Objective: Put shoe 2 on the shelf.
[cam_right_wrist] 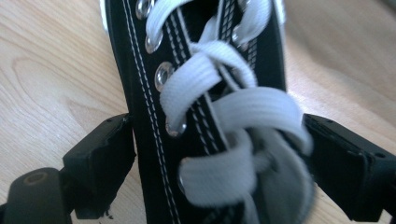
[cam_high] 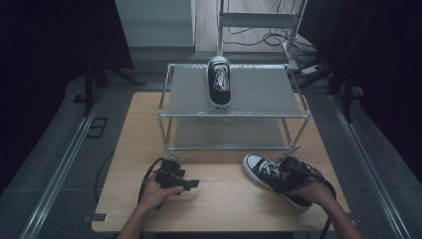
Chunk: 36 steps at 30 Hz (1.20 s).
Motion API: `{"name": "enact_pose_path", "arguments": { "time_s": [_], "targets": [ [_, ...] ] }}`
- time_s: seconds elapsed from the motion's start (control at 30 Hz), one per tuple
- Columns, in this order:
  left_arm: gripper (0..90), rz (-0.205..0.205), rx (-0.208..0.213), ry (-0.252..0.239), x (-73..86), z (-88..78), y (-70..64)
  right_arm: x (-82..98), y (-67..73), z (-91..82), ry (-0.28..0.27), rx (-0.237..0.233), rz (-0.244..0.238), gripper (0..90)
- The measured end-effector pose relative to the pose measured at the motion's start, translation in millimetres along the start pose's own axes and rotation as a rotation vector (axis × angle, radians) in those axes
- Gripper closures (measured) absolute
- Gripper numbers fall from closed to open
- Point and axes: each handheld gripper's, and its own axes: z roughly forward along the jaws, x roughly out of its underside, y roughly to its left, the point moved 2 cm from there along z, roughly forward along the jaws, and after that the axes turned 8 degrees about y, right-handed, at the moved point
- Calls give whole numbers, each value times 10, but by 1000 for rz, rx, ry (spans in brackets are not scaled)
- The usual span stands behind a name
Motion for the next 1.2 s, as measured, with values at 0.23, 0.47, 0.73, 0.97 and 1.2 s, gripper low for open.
{"name": "enact_pose_path", "arguments": {
  "time_s": [0.23,0.47,0.73,0.97,1.2],
  "targets": [
    [220,-1,4,-6,5,-15,1,-26,17,45,44,12,-8,136],
    [221,-1,4,-6,5,-17,3,-30,-12,11,38,-5,-15,178],
    [222,-6,4,-5,5,-18,16,-19,-29,-36,30,-25,-21,195],
    [223,-6,4,-8,7,-23,10,-35,12,-196,-1,-50,-35,201],
    [224,-8,4,-5,8,-19,13,-93,92,-403,-37,-71,-53,206]
  ]
}}
